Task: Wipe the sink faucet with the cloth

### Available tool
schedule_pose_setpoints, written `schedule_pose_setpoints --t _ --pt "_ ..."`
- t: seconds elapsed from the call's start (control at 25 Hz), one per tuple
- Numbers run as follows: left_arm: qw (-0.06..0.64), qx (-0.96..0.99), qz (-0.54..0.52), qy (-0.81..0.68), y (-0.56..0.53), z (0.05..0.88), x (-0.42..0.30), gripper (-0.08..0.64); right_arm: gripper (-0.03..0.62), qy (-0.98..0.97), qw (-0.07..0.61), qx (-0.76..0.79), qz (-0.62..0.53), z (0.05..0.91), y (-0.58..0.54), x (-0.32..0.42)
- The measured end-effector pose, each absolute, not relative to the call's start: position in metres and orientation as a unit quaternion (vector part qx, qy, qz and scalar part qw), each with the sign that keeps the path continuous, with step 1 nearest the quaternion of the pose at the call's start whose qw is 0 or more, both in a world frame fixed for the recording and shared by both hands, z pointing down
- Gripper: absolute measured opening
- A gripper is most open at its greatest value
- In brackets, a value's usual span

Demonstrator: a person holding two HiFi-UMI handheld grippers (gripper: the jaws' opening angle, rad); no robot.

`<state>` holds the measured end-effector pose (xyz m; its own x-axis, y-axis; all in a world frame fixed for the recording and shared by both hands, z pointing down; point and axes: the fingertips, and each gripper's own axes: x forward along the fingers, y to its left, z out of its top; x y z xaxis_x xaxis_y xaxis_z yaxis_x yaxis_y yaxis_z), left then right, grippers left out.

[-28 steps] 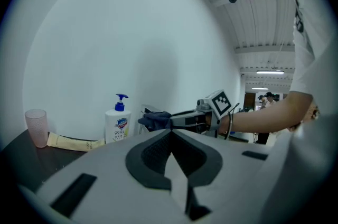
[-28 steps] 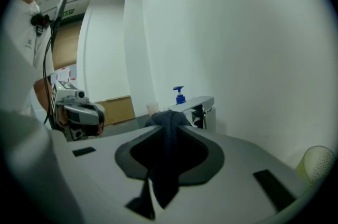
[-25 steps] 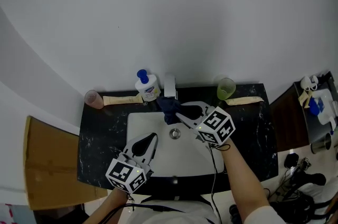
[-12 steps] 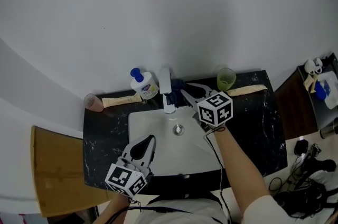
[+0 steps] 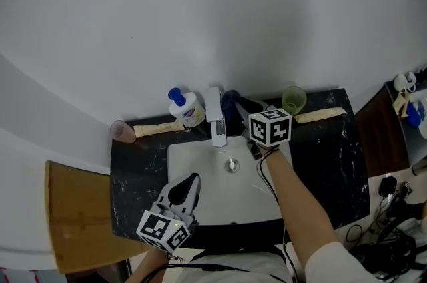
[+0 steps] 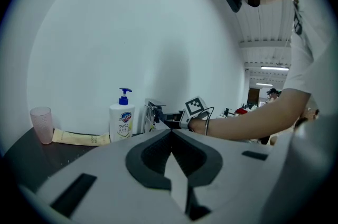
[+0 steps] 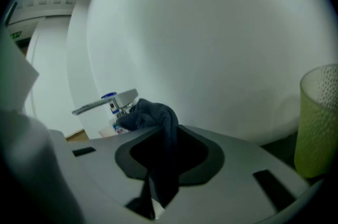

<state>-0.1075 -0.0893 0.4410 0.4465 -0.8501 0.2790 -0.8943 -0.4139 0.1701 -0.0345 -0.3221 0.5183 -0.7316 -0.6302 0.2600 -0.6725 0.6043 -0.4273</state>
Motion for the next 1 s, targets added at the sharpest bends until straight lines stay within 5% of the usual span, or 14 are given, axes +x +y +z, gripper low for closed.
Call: schedule_pose_setpoints --t 0.32,0.4,0.64,1.0 --pt "0.151 0.836 0.071 -0.524 -0.096 0.443 -0.111 0.002 0.08 -0.872 0.233 0.344 0.259 0.581 -0.31 -0.044" --pt "0.149 0.839 0.064 -0.519 -0.096 0.446 -0.11 0.002 0.08 -0.88 0.204 0.336 0.266 0.569 -0.311 -0.045" --pt "0.149 0.842 0.06 -0.515 -0.098 0.446 -0.109 0.002 0.08 -0.92 -0.049 0.273 0.276 0.434 -0.322 -0.047" --pt "0.146 0.841 0.061 -0.517 -0.094 0.443 -0.112 0.002 0.08 -0.907 0.047 0.305 0.286 0.492 -0.315 -0.05"
